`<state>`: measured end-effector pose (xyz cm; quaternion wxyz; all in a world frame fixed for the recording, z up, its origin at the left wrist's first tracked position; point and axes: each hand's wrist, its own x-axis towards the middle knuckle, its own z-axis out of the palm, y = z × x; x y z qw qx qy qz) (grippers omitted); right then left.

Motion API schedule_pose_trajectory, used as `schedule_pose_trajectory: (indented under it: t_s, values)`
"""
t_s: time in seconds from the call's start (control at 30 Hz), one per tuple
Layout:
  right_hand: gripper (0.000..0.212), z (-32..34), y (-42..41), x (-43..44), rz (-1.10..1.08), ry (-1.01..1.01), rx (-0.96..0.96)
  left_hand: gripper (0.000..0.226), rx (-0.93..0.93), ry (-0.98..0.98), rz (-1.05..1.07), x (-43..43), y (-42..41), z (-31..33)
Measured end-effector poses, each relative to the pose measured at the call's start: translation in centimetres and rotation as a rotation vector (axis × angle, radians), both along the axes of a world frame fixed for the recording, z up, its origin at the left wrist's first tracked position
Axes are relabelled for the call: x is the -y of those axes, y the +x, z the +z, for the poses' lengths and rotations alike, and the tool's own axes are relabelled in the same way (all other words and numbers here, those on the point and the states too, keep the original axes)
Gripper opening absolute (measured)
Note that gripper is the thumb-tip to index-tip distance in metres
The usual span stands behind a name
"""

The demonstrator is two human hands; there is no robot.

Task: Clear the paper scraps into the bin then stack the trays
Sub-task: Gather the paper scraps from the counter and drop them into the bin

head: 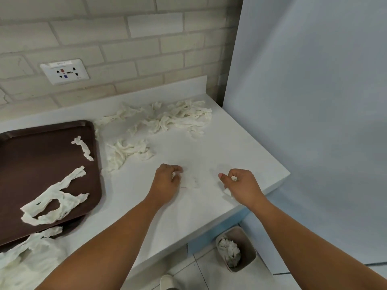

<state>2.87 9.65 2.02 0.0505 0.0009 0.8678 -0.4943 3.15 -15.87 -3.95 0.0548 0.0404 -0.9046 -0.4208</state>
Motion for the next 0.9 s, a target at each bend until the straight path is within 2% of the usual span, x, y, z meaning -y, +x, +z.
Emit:
schedule_pose_trajectory:
  t_s: [0.1,0.3,0.37,0.5,0.67,0.8,0.9]
  values:
    - [0.045,-0.6,1.2,-1.2,0.012,0.005,0.011,0.022,-0.077,-0.296,0.03,-1.1,0.9,-2.0]
    - [0.055,-0.6,3.1,-3.9,0.018,-0.028,-0.02,0.054,-0.043,-0.445,-0.159,-2.2,3.3,-1.2]
    - [0.054,-0.7,3.7,-5.1,0.011,-0.055,-0.008,0.051,-0.059,-0.439,-0.178,-2.8,3.9,-1.2]
    - [0.05,-0.6,5.0,-7.8,-0.005,-0.082,0.027,0.031,-0.005,-0.484,-0.167,-4.4,3.9,-0.9]
    - [0.041,0.0,6.6,-11.1,-0.048,-0.079,-0.021,0.036,0.008,-0.331,-0.07,-8.7,5.5,1.1]
    - [0.056,-1.2,7.6,-13.7,-0.135,-0.089,-0.022,0.047,-0.038,-0.154,-0.1,-14.4,7.5,3.1]
    - [0.057,-2.8,8.6,-15.4,-0.197,-0.098,0.062,0.046,-0.052,-0.045,-0.159,-18.2,8.4,2.5]
